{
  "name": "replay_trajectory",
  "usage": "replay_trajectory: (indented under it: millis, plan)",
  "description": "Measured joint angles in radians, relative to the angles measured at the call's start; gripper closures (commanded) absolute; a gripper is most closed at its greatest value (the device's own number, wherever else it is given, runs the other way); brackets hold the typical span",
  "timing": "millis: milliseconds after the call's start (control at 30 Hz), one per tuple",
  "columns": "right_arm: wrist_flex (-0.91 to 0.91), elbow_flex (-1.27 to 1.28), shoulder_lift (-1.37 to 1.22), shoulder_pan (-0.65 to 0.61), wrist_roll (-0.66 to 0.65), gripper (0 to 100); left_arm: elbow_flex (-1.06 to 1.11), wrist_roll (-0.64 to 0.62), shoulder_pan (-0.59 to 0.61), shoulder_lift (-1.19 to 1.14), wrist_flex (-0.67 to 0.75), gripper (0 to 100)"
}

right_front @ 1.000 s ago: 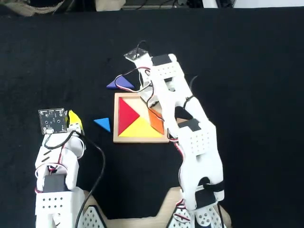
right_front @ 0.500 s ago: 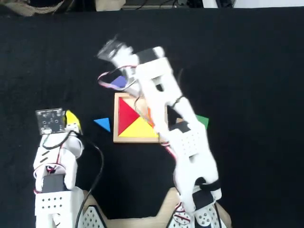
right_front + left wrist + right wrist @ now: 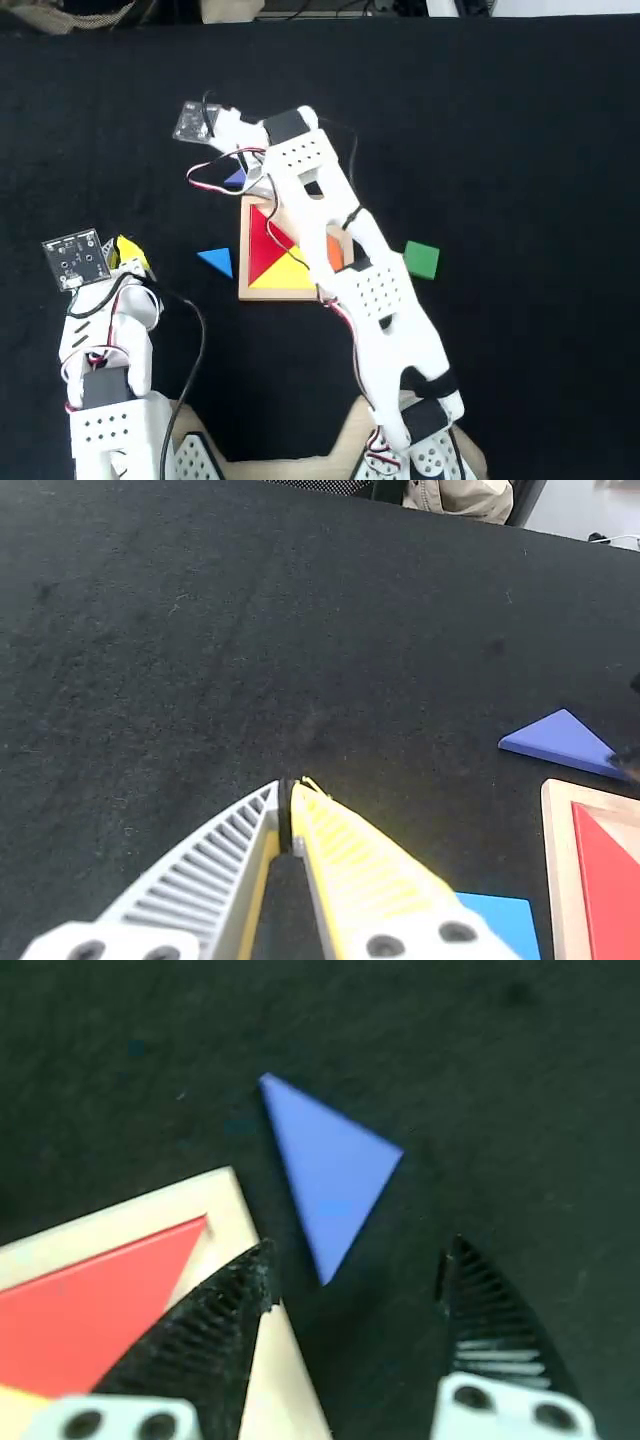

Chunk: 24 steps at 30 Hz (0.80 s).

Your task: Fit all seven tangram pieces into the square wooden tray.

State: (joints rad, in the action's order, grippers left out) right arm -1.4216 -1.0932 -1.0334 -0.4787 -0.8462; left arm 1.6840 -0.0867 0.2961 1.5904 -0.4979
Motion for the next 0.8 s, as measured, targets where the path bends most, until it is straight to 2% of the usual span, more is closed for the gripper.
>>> replay_trajectory:
  millis: [333, 800]
  plan:
    - [0.000, -0.295, -0.226, 0.000, 0.000, 73.7, 0.000, 0.000, 0.000, 0.000, 0.000, 97]
    - [-0.020, -0.316, -0.270, -0.057, -0.054, 73.7, 0.000, 0.000, -0.011, 0.000, 0.000, 97]
